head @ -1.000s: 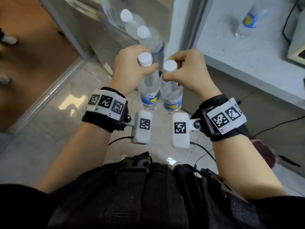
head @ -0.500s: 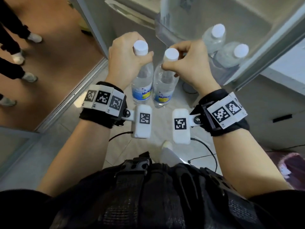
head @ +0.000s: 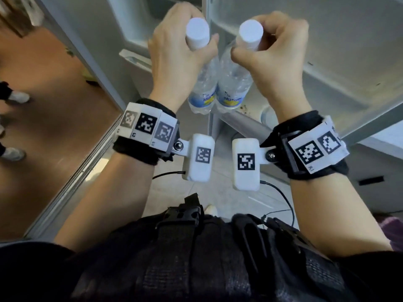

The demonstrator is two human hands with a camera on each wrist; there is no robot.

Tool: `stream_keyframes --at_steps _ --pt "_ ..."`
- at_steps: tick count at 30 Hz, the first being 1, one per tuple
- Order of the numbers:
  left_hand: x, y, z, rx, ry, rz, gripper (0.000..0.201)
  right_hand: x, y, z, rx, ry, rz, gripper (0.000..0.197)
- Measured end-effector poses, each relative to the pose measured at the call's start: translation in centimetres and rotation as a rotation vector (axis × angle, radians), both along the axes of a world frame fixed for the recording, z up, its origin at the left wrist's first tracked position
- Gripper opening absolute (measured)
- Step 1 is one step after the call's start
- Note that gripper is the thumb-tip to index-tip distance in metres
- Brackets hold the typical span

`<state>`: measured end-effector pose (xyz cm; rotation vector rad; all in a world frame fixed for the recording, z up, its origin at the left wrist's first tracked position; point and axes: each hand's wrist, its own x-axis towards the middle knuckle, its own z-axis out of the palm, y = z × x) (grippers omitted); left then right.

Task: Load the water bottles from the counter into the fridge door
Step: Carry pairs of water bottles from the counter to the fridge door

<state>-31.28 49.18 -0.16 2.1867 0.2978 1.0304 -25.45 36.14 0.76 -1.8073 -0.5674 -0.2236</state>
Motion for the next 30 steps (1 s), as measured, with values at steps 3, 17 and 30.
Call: stream_keyframes --at_steps 3,17,30 --pt "2.8 0.2 0.2 0.012 -0.031 -0.038 0.027 1.9 -0.2 -0.2 -0.036 -0.024 -0.078 0.024" --pt "9.9 0.4 -4.8 0.045 0.048 -0.409 0.021 3.1 -0.5 -4.3 -0.211 0.004 -0.383 0.014" --pt "9.7 1.1 -8.4 0.038 0.152 -0.653 0.02 1.3 -0.6 -7.5 -0.333 0.121 -0.579 0.024"
